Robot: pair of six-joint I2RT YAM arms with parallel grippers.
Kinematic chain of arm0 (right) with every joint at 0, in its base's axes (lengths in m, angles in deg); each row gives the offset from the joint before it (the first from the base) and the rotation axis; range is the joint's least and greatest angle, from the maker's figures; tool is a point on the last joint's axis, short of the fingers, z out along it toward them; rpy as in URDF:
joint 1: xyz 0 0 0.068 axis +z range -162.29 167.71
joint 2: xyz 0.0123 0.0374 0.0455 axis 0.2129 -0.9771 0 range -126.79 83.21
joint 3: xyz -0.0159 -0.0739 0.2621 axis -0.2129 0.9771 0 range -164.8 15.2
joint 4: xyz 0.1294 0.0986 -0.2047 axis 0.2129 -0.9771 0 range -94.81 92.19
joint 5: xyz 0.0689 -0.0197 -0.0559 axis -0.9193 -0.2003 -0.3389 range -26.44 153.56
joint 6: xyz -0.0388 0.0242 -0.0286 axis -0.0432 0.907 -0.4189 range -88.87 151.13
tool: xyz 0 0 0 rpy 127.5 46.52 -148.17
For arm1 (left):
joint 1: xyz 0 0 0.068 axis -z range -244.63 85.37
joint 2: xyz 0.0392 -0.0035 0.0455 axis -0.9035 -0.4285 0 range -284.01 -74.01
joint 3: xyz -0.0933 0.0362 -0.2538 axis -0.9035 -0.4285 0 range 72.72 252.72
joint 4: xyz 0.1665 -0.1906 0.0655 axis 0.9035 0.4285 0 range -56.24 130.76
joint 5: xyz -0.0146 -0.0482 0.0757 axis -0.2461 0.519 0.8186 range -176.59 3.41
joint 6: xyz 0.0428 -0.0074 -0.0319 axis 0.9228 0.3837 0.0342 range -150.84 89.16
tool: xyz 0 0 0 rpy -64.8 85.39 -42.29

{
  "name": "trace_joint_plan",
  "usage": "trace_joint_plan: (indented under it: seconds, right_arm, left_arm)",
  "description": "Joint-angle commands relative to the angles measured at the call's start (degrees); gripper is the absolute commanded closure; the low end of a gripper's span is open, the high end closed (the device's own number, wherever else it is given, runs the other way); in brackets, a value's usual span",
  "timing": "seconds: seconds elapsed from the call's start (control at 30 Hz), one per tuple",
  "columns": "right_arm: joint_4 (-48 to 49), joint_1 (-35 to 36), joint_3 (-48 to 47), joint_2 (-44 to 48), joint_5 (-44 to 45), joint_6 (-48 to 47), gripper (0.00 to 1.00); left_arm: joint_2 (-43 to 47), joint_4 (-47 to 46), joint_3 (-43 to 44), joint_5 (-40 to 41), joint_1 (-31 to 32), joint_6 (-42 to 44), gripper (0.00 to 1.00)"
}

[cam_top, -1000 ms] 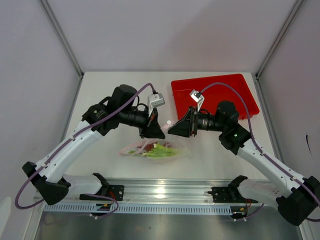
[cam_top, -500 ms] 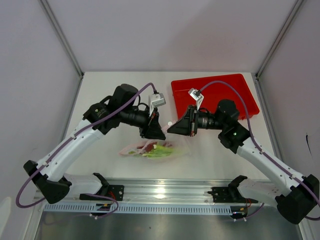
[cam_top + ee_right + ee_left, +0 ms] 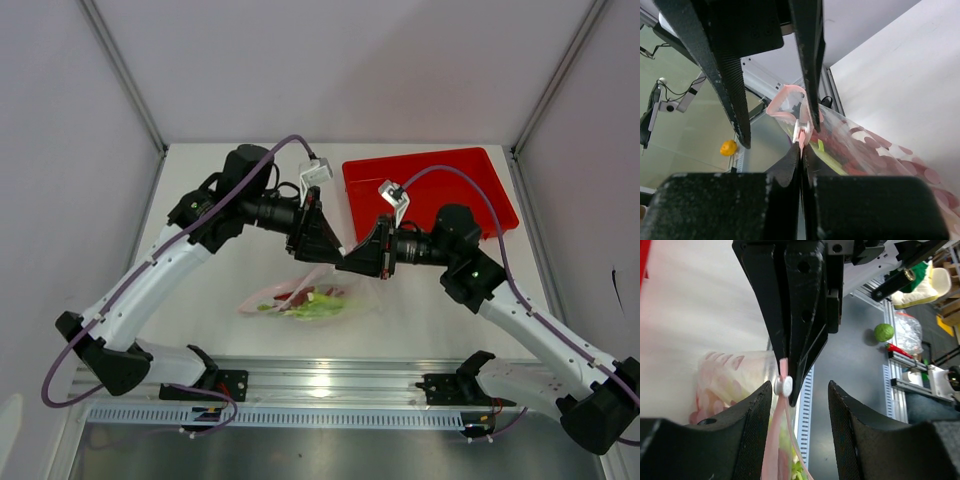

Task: Place the food in the zip-top bag and seal the zipper
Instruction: Zip the zipper food storage bag at the center of the board.

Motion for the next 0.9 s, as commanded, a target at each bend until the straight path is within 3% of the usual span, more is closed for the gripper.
trace_joint_plan:
  seconds: [0.0,0.17,0.33,0.73,0.87]
  right_arm:
    - [1.3,1.0,-1.9,1.0,0.8,-1.8,1.0]
    - [1.4,1.1,-1.8,1.2,0.9,-1.8,1.0]
    - [1.4,1.1,-2.1,1.4,1.4,-1.8,1.0]
    - [1.8,0.9,-1.7,1.4,1.6,-1.2,1.0]
    - [1.8,0.6,-1.5,1.4,1.5,-1.0,1.0]
  left_arm:
    - [-2.5,-2.7,2.8,-5.6,-0.8,-3.3,0.49]
    - [-4.3,-2.9,3.6,-7.1,-0.9,-3.9,0.54]
    - [-4.7,-2.9,3.1,-8.9,-0.9,-3.7,0.66]
    - [-2.8,-2.4,0.1,-10.6,-1.0,-2.6,0.79]
    - [-2.1,-3.3,-1.1,-11.6,-1.6,-3.1,0.88]
